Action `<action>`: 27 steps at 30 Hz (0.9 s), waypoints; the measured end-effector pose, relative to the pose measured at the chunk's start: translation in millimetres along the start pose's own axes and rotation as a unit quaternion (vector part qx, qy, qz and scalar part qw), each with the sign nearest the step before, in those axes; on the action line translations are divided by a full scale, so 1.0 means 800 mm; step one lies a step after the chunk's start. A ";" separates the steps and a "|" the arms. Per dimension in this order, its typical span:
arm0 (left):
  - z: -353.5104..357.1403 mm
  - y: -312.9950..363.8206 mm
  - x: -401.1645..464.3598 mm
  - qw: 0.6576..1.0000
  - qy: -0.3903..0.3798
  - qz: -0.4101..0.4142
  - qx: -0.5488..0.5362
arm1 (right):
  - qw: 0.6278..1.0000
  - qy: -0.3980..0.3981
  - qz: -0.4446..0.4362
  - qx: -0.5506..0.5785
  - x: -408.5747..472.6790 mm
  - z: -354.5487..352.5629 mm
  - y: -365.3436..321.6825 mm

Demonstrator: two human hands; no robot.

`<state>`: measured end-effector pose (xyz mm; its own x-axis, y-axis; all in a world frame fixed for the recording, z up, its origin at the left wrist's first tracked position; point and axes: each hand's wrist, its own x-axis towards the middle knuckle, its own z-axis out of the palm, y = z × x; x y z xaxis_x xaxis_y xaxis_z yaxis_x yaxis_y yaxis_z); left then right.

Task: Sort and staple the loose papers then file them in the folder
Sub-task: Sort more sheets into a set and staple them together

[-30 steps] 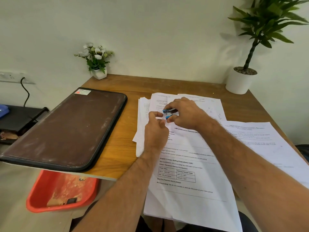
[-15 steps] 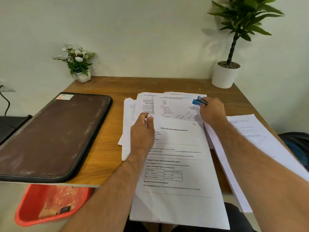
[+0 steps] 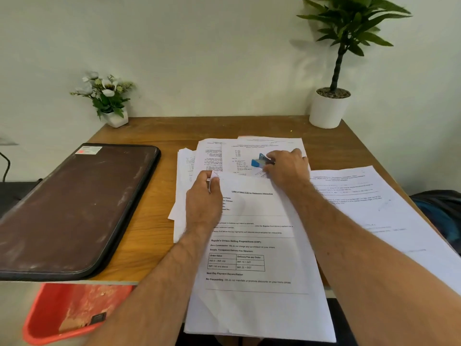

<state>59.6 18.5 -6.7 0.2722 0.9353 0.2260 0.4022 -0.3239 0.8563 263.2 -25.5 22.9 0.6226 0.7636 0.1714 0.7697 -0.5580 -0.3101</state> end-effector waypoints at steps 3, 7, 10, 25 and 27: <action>-0.002 0.001 0.001 1.000 -0.001 -0.009 -0.008 | 1.000 -0.008 0.000 0.004 -0.005 0.005 -0.005; -0.002 -0.001 0.002 0.999 -0.015 -0.025 -0.042 | 0.998 0.012 -0.001 0.063 -0.009 -0.002 -0.010; -0.003 -0.006 0.001 0.996 -0.031 -0.048 -0.071 | 0.994 0.014 0.000 0.109 -0.022 -0.002 -0.009; -0.074 0.039 0.020 0.929 -0.061 -0.110 -0.347 | 0.894 0.021 0.099 0.437 -0.107 -0.065 -0.009; -0.085 0.046 0.020 0.921 -0.050 -0.110 -0.371 | 0.857 -0.074 0.089 0.502 -0.113 -0.078 -0.007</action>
<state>19.2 31.1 60.2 0.3496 0.9369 -0.0032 -0.2405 0.0930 0.9662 211.4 -112.0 67.6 0.6351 0.7701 -0.0602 0.1089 -0.1664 -0.9800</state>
